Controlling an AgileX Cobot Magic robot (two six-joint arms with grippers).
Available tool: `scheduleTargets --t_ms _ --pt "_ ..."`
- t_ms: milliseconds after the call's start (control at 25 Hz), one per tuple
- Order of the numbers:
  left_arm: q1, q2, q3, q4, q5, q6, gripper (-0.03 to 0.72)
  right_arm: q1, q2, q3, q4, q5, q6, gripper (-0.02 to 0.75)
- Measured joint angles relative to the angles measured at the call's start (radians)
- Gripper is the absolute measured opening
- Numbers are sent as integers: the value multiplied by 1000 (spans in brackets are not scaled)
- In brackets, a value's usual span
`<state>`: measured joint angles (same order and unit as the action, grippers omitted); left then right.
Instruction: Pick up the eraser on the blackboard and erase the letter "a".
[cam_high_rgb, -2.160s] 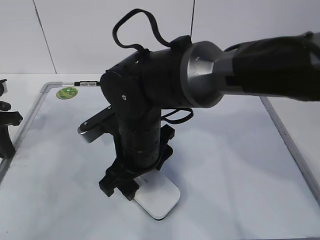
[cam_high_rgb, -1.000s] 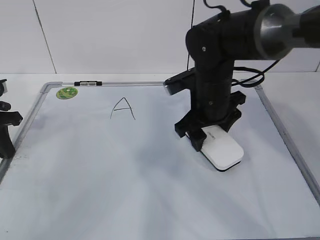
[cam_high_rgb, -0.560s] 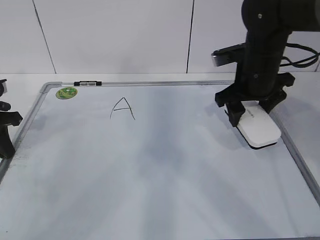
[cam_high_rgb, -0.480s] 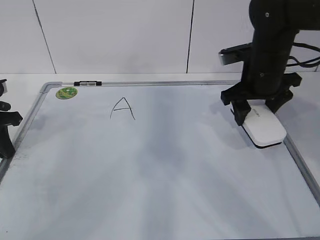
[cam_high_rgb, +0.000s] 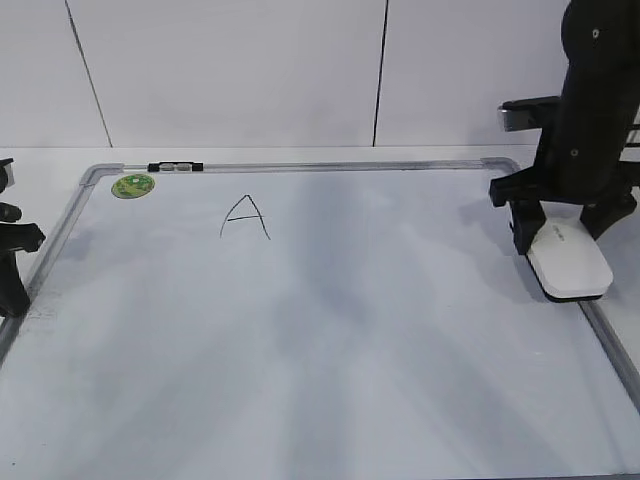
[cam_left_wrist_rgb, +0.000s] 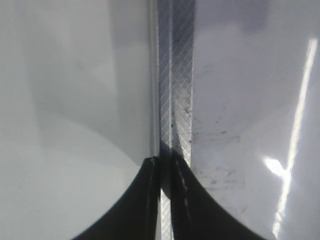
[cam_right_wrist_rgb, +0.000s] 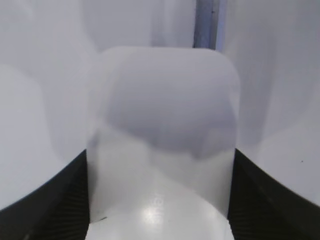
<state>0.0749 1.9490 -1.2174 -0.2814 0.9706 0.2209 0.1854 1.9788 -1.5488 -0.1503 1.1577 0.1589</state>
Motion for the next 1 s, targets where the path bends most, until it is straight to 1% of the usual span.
scheduleTargets --t_ms 240,480,1000 --pt "0 0 0 0 0 0 29 -5 0 73 19 -82 1 537" --pt "0 0 0 0 0 0 32 -5 0 83 39 -139 19 537" --pt "0 0 0 2 0 0 35 -30 0 83 37 -152 16 537"
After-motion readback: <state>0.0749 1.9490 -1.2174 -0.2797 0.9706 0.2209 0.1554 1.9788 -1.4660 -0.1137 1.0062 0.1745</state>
